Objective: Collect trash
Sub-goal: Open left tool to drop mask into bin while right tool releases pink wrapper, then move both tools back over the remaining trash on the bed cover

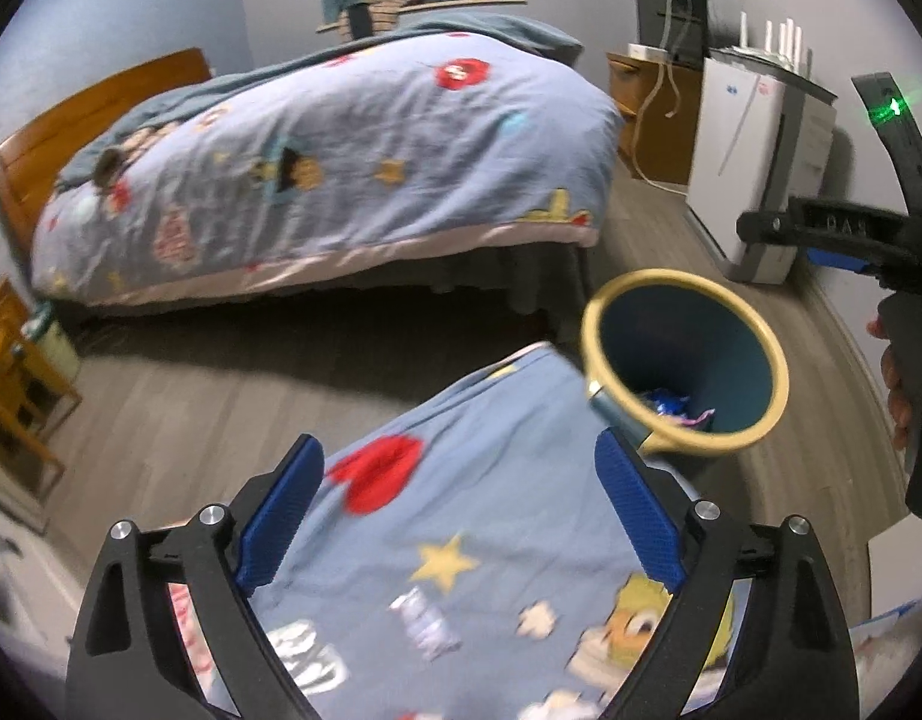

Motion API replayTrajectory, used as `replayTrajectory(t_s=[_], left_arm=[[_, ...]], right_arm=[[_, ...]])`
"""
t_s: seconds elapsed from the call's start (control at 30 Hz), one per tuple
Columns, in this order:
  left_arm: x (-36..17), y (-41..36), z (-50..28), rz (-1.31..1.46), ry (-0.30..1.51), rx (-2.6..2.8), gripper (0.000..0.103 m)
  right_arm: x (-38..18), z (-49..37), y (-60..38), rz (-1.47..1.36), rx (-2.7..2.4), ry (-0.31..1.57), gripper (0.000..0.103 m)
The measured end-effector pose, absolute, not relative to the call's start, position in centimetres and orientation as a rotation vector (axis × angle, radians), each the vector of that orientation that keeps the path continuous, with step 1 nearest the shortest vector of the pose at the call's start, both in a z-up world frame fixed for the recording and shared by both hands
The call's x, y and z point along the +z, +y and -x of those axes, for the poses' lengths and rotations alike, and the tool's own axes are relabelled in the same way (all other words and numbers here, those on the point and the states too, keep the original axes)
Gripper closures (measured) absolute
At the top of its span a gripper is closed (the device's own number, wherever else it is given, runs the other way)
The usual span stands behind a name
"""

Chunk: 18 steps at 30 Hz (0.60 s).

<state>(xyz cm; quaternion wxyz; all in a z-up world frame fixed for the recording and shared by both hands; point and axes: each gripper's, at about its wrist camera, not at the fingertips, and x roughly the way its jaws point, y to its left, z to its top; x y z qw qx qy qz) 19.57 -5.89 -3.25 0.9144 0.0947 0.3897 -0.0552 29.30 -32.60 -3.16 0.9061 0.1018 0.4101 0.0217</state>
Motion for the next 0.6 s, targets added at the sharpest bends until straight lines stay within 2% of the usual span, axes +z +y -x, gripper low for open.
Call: replayTrajectory(t_s=[0.27,0.6], left_arm=[[-2.5,0.6,-12.4,-0.167,0.793,-0.008,0.01],[-4.0,8.0,-8.2,-0.08,0.822,0.134,0.01]], right_arm=[[-4.4,-23.9,-25.2,-0.087,0.145,0.902,0.006],[-6.6,-18.6,-19.2,-0.053,0.224,0.978,0.006]])
